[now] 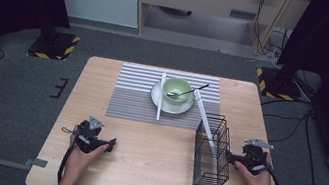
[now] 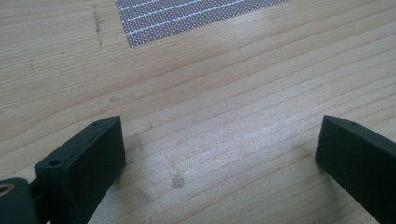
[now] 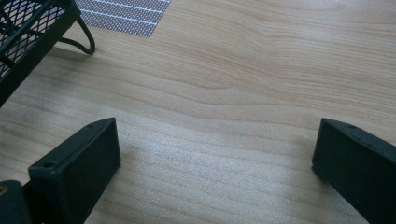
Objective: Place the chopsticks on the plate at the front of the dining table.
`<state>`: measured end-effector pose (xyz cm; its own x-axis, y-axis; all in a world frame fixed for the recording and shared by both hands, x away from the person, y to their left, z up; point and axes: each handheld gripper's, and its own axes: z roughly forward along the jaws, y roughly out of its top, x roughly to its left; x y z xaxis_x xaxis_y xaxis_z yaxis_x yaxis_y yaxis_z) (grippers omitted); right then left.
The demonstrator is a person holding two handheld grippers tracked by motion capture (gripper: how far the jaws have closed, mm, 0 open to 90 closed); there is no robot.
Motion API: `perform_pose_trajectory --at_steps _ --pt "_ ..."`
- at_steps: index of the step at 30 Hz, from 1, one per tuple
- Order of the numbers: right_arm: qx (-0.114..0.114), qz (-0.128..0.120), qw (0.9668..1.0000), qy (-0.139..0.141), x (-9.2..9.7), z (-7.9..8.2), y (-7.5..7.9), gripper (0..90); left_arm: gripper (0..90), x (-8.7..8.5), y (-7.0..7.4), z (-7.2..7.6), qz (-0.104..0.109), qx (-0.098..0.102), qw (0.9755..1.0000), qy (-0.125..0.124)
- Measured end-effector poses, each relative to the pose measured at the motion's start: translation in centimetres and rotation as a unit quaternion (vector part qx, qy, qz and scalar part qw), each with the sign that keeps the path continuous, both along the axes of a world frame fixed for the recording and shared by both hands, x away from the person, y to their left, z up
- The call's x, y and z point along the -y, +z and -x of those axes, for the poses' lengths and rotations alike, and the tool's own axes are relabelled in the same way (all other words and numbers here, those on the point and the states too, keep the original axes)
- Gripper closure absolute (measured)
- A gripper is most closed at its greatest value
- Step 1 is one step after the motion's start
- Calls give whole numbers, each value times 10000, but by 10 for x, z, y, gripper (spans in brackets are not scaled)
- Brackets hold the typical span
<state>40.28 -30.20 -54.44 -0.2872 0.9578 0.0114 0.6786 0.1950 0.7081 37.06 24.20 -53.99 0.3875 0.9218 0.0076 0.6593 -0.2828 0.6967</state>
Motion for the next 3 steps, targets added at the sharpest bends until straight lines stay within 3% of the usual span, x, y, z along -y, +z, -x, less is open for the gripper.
perform_pose_trajectory --at_steps 3 --pt "0 0 10000 -6 0 0 0 11 4 0 0 0 6 -6 10000 5"
